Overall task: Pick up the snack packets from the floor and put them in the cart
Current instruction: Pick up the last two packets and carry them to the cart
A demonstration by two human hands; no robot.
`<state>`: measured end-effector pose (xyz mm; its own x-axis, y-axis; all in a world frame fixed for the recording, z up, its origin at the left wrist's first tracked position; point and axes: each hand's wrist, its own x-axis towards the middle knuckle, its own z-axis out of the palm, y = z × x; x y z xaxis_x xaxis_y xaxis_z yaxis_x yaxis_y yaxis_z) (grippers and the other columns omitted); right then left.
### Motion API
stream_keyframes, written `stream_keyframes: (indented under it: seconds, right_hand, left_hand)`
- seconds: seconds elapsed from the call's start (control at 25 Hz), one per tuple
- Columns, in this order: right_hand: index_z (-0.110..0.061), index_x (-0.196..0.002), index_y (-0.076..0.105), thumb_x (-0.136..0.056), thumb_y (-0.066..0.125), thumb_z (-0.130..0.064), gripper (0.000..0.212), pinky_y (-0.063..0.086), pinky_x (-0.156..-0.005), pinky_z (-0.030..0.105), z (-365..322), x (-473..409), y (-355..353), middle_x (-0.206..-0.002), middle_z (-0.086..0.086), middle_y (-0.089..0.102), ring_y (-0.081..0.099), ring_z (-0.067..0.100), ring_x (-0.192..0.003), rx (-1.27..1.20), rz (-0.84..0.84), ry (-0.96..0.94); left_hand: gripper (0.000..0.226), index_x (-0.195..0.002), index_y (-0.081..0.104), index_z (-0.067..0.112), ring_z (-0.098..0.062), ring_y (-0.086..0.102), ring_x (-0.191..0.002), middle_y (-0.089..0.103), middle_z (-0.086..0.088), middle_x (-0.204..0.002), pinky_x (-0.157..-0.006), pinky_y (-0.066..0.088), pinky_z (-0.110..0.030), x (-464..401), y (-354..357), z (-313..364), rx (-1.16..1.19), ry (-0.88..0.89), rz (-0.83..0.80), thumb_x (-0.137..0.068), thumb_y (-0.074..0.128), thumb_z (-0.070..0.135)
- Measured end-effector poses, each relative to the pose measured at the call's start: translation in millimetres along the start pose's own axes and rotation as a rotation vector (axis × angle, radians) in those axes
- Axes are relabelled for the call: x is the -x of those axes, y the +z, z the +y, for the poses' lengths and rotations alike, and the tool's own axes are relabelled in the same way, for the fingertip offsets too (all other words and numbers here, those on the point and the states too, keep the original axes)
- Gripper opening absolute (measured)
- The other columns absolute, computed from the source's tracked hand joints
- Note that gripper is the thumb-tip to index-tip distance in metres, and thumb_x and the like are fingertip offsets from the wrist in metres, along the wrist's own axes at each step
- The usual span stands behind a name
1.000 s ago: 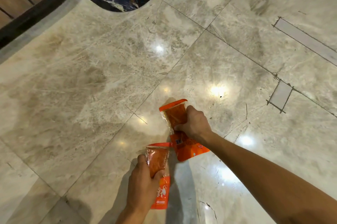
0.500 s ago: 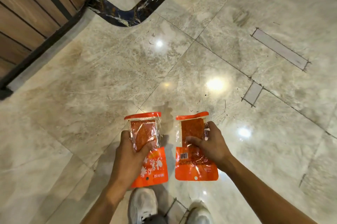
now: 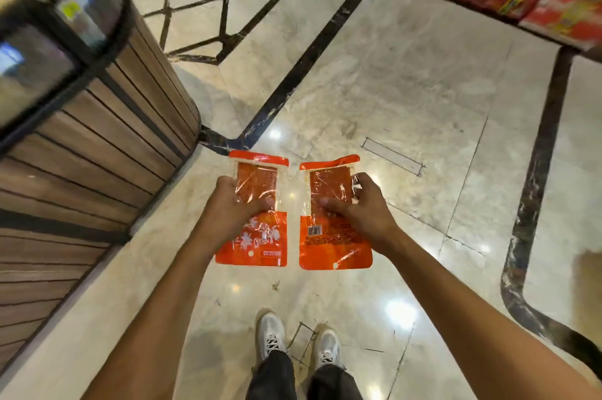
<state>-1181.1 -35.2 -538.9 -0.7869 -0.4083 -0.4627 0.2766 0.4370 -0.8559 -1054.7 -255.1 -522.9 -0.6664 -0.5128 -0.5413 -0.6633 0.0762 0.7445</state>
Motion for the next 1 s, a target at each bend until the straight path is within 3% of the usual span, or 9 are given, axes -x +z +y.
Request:
stream_keyframes:
  seconds: [0.08, 0.16, 0.28, 0.36, 0.48, 0.6, 0.72, 0.84, 1.0]
  right_hand:
    - [-0.01, -0.117, 0.054, -0.075, 0.088, -0.018, 0.055, 0.059, -0.066, 0.025, -59, 35, -25, -0.104, 0.002, 0.071, 0.071, 0.014, -0.089, -0.006, 0.021, -0.047]
    - [-0.013, -0.121, 0.054, -0.076, 0.088, -0.022, 0.057, 0.06, -0.075, 0.031, -105, 69, -45, -0.107, -0.001, 0.07, 0.071, 0.013, -0.092, -0.046, 0.053, -0.076]
    - [-0.016, -0.126, 0.052, -0.078, 0.087, -0.028, 0.061, 0.06, -0.088, 0.042, -144, 117, -65, -0.116, 0.002, 0.069, 0.071, 0.019, -0.099, -0.079, 0.089, -0.071]
    - [-0.019, -0.128, 0.05, -0.075, 0.087, -0.037, 0.067, 0.058, -0.093, 0.05, -156, 152, -72, -0.124, 0.004, 0.067, 0.07, 0.025, -0.105, -0.086, 0.14, -0.065]
    - [-0.019, -0.124, 0.052, -0.073, 0.089, -0.038, 0.065, 0.059, -0.092, 0.05, -170, 190, -75, -0.122, 0.005, 0.068, 0.071, 0.025, -0.103, -0.136, 0.253, -0.074]
    - [-0.02, -0.124, 0.051, -0.075, 0.087, -0.037, 0.063, 0.061, -0.086, 0.041, -174, 228, -75, -0.12, 0.002, 0.068, 0.071, 0.022, -0.1, -0.19, 0.32, -0.08]
    - [-0.019, -0.128, 0.05, -0.079, 0.085, -0.033, 0.061, 0.06, -0.081, 0.034, -167, 281, -84, -0.118, -0.001, 0.067, 0.07, 0.019, -0.1, -0.265, 0.389, -0.097]
    - [-0.018, -0.128, 0.051, -0.079, 0.085, -0.03, 0.061, 0.061, -0.088, 0.041, -143, 343, -104, -0.118, 0.001, 0.068, 0.071, 0.023, -0.102, -0.337, 0.489, -0.091]
    - [-0.018, -0.128, 0.052, -0.075, 0.089, -0.027, 0.065, 0.063, -0.086, 0.046, -91, 443, -141, -0.116, 0.004, 0.071, 0.075, 0.025, -0.098, -0.433, 0.663, -0.065]
  left_hand:
    - [0.066, -0.121, 0.058, 0.028, -0.023, 0.076, -0.093, 0.076, -0.001, -0.108, -0.091, 0.059, -0.05, 36, -30, 59, 0.039, 0.037, -0.065, -0.068, 0.091, 0.049]
    - [0.056, -0.116, 0.059, 0.028, -0.024, 0.076, -0.09, 0.076, -0.003, -0.103, -0.088, 0.059, -0.046, 73, -55, 104, 0.058, 0.075, -0.113, -0.071, 0.09, 0.042]
    - [0.075, -0.128, 0.056, 0.024, -0.024, 0.079, -0.088, 0.078, -0.004, -0.105, -0.089, 0.06, -0.05, 120, -80, 141, 0.0, 0.1, -0.138, -0.067, 0.09, 0.052]
    - [0.073, -0.126, 0.057, 0.022, -0.024, 0.079, -0.085, 0.078, -0.005, -0.102, -0.089, 0.06, -0.052, 149, -90, 161, -0.035, 0.134, -0.186, -0.069, 0.088, 0.054]
    - [0.066, -0.12, 0.045, 0.028, -0.02, 0.074, -0.087, 0.069, 0.003, -0.099, -0.081, 0.06, -0.041, 172, -92, 183, -0.103, 0.211, -0.242, -0.074, 0.085, 0.052]
    - [0.046, -0.109, 0.04, 0.036, -0.011, 0.066, -0.081, 0.06, 0.014, -0.091, -0.07, 0.053, -0.03, 198, -84, 197, -0.167, 0.335, -0.29, -0.086, 0.079, 0.039]
    - [0.037, -0.097, 0.048, 0.036, -0.014, 0.07, -0.082, 0.065, 0.011, -0.092, -0.088, 0.058, -0.042, 219, -71, 203, -0.246, 0.393, -0.297, -0.083, 0.08, 0.048]
    - [0.068, -0.118, 0.054, 0.033, -0.023, 0.077, -0.087, 0.074, 0.001, -0.105, -0.09, 0.059, -0.051, 253, -44, 209, -0.297, 0.46, -0.36, -0.067, 0.082, 0.068]
    - [0.041, -0.101, 0.053, 0.029, -0.023, 0.075, -0.082, 0.071, 0.001, -0.095, -0.086, 0.059, -0.046, 333, 15, 206, -0.363, 0.562, -0.454, -0.079, 0.083, 0.047]
